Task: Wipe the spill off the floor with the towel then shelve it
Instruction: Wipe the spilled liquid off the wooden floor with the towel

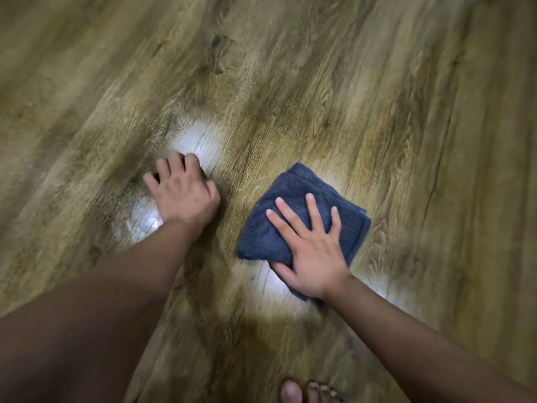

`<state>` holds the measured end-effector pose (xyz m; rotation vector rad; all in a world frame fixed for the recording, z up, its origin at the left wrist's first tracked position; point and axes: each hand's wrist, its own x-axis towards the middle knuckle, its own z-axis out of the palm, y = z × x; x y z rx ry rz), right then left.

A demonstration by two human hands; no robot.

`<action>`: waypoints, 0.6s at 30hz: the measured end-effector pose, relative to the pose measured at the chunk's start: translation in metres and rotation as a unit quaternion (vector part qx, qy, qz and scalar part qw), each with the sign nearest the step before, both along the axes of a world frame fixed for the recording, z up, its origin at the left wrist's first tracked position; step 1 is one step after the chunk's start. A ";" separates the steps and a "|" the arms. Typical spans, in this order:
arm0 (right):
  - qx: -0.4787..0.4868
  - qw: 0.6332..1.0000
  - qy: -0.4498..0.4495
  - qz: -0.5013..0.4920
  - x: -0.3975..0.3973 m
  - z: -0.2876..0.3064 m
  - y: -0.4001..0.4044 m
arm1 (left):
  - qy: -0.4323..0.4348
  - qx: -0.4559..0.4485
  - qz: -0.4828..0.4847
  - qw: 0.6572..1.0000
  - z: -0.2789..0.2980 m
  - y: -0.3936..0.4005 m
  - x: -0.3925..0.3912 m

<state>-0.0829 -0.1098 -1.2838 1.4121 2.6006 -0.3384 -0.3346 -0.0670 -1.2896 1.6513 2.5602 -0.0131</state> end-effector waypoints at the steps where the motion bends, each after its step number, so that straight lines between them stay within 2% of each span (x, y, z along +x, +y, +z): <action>1: 0.003 1.000 0.003 -0.002 0.001 -0.001 0.006 | -0.002 -0.004 -0.013 1.000 0.003 0.012 0.001; 6: 0.029 1.000 0.007 -0.006 0.010 -0.004 0.037 | -0.051 0.001 -0.142 0.989 -0.002 0.065 0.031; 10: 0.038 0.996 0.008 -0.084 0.028 -0.005 0.089 | -0.088 -0.004 -0.063 0.994 -0.012 0.088 0.044; 13: 0.048 0.987 0.019 -0.153 0.042 -0.007 0.134 | -0.060 0.009 -0.062 0.996 -0.021 0.086 0.045; 18: 0.058 0.980 0.016 -0.190 0.043 -0.008 0.175 | -0.049 0.012 -0.056 0.997 -0.020 0.087 0.043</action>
